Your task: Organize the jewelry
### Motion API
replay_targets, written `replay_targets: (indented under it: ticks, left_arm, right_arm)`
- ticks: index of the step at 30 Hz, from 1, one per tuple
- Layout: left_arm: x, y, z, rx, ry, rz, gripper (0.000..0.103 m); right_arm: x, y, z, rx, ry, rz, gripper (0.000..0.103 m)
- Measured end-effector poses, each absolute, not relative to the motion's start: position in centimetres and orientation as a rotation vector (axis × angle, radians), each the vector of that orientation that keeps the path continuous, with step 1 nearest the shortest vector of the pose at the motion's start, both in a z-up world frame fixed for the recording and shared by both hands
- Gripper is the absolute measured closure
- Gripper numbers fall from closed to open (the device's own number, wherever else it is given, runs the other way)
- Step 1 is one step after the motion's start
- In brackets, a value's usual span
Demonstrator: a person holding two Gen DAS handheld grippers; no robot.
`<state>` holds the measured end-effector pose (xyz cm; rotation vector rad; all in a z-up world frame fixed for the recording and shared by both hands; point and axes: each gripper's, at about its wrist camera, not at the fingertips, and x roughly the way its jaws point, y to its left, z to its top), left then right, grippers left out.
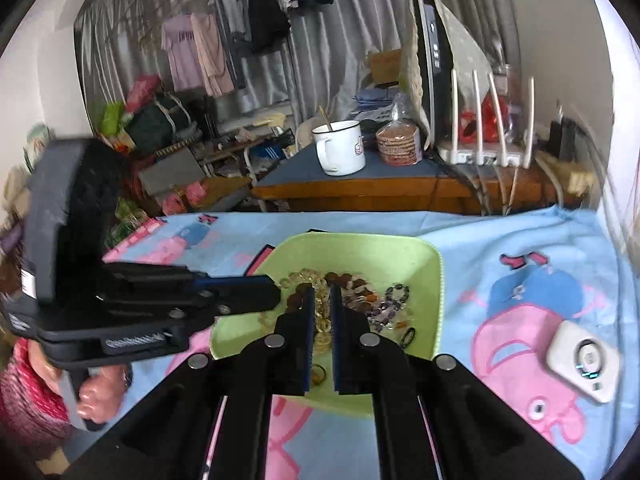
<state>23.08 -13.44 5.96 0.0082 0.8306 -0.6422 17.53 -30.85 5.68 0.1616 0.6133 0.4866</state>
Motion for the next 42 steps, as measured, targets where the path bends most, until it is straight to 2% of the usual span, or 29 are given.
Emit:
replay_targets:
  ticks: [2, 3, 9, 14, 27, 29, 36, 42]
  left_arm:
    - [23.7, -13.3, 4.7, 0.0, 0.875, -0.624, 0.085]
    - [23.9, -13.0, 4.4, -0.008, 0.888, -0.621, 0.082]
    - [22.5, -7.5, 7.9, -0.105, 0.784, -0.582, 0.082]
    - [19.6, -1.3, 9.4, -0.161, 0.737, -0.486, 0.082]
    - [11.8, 10.1, 2.6, -0.213, 0.863, -0.25, 0.082]
    - [11.2, 10.6, 2.3, -0.235, 0.868, -0.254, 0.082]
    - [11.4, 7.3, 2.7, -0.193, 0.856, -0.337, 0.082]
    - [12.2, 3.9, 2.4, -0.166, 0.879, -0.402, 0.082]
  right_arm:
    - [18.0, -30.9, 4.3, 0.174, 0.663, 0.45, 0.102]
    - [17.9, -30.9, 4.1, 0.181, 0.664, 0.438, 0.098]
    - [15.2, -31.4, 6.2, 0.239, 0.553, 0.441, 0.098]
    - [12.8, -29.8, 7.1, 0.219, 0.538, 0.494, 0.098]
    - [11.4, -22.7, 0.6, 0.142, 0.796, 0.551, 0.099]
    - [12.4, -22.1, 0.2, 0.128, 0.809, 0.523, 0.103]
    - [15.7, -18.8, -0.1, 0.059, 0.867, 0.496, 0.103]
    - [12.9, -19.4, -0.4, 0.044, 0.877, 0.535, 0.103]
